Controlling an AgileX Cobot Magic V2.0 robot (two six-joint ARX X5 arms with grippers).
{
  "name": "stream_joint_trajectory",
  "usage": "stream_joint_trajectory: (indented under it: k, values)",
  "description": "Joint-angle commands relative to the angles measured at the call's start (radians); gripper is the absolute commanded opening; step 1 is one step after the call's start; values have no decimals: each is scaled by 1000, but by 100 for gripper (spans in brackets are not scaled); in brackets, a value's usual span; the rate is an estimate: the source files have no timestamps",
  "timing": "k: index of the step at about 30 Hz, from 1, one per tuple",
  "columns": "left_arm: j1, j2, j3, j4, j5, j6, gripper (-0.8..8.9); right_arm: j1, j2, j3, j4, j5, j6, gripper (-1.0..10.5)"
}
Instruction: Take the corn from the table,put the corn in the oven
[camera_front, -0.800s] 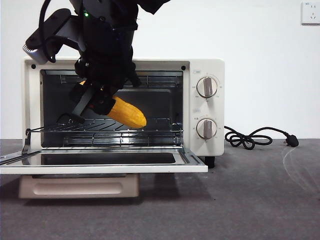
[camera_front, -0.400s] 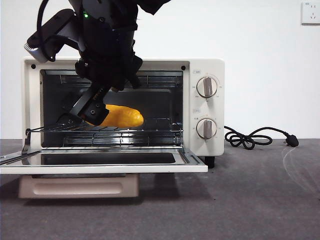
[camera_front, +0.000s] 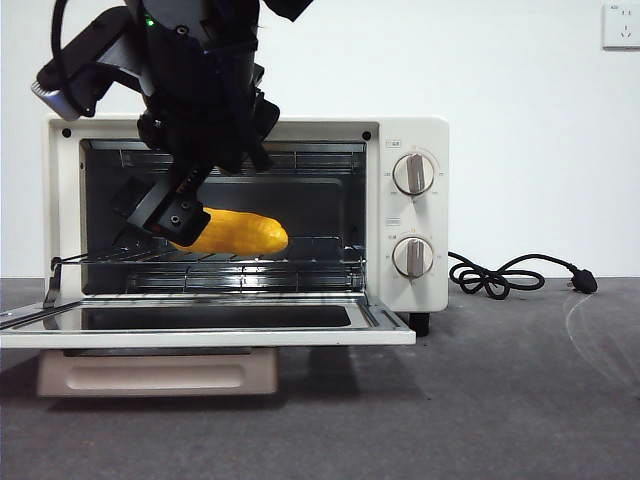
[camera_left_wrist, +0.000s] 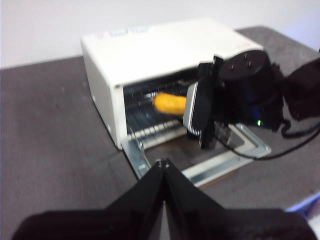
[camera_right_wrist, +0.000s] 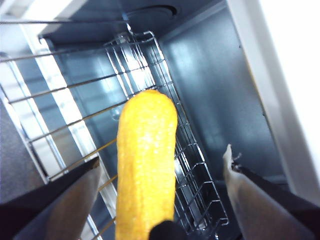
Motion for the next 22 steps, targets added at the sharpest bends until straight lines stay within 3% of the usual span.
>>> stream_joint_trajectory:
  k: [1, 10, 22]
  values:
    - [-17, 4, -9, -26, -3, -38, -8, 9, -27, 3, 14, 12, 17, 410]
    - [-104, 5, -9, -31, -30, -97, -7, 26, -103, 3, -5, 21, 23, 410]
    - [-189, 5, -10, -29, -106, -141, -7, 98, -220, 3, -169, -1, 146, 409]
